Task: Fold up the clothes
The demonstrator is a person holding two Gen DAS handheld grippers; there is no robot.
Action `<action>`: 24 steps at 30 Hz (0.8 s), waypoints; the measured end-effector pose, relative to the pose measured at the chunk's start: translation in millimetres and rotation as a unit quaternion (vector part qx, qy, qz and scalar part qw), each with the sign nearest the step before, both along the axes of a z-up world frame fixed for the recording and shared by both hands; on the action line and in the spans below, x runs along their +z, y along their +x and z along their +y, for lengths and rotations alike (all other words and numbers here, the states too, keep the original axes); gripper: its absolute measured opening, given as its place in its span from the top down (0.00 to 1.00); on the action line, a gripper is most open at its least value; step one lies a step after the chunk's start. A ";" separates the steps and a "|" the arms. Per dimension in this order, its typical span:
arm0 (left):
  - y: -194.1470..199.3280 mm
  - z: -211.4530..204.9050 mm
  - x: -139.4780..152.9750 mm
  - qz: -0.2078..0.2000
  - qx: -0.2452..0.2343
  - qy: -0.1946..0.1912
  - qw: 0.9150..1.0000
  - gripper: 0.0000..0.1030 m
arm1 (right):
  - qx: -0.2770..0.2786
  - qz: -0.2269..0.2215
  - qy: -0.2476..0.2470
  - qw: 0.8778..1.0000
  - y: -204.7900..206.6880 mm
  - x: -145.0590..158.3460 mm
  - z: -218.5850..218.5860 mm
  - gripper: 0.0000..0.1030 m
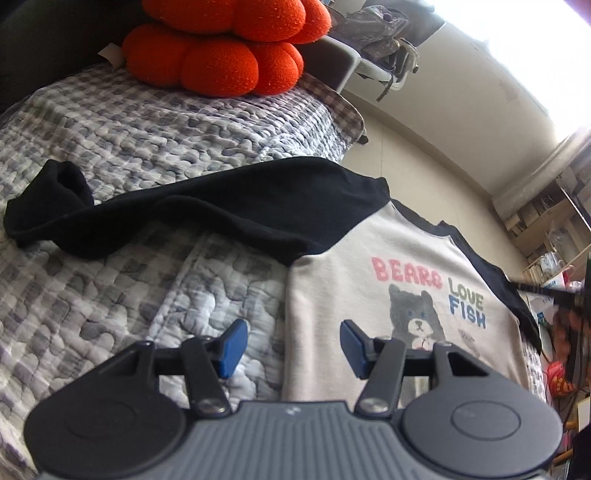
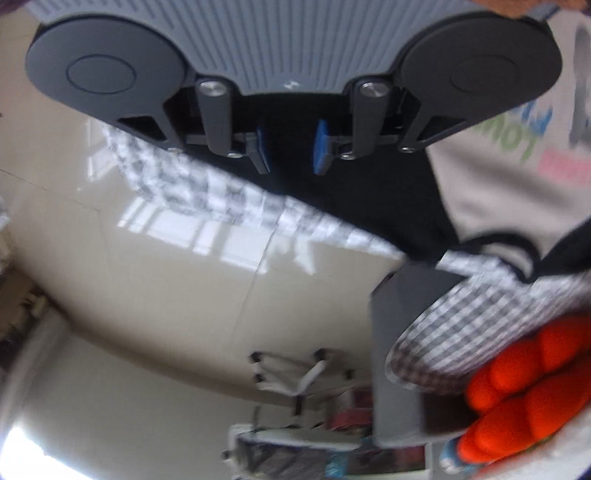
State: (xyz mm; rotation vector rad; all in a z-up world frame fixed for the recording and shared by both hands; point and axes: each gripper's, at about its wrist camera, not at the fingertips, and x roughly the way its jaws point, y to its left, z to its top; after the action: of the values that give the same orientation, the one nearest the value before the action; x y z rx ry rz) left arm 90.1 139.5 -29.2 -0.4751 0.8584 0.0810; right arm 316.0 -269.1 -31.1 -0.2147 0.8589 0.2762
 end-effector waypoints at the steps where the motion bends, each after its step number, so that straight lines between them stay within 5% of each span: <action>1: 0.1 1.2 0.7 -0.001 0.003 -0.002 1.000 0.45 | -0.002 0.001 -0.012 1.000 -2.1 -8.0 -0.5 0.64; 4: -1.7 8.9 1.9 -0.003 0.015 -0.004 1.000 0.45 | -0.035 -0.014 -0.020 0.999 -4.5 -16.5 -8.3 0.39; 10: -4.2 36.0 1.0 0.000 0.055 -0.016 0.998 0.45 | -0.119 -0.034 -0.056 0.991 2.5 11.2 -7.7 0.37; 13: -3.2 48.1 1.5 0.000 0.077 -0.016 0.997 0.45 | -0.079 -0.029 0.007 0.996 -5.6 34.2 5.5 0.37; 18: -5.5 70.5 1.4 0.001 0.115 -0.012 0.993 0.45 | 0.096 0.007 0.085 0.992 -32.1 72.9 71.8 0.37; 24: -23.5 124.8 4.9 -0.012 0.193 -0.021 0.981 0.45 | 0.236 -0.031 0.045 0.970 -96.3 102.5 178.2 0.37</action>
State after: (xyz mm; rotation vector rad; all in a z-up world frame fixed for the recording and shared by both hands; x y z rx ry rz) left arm 66.6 264.4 -24.4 -0.6768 0.7363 0.4144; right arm 219.7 -90.9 71.5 -0.3412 0.7227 0.7476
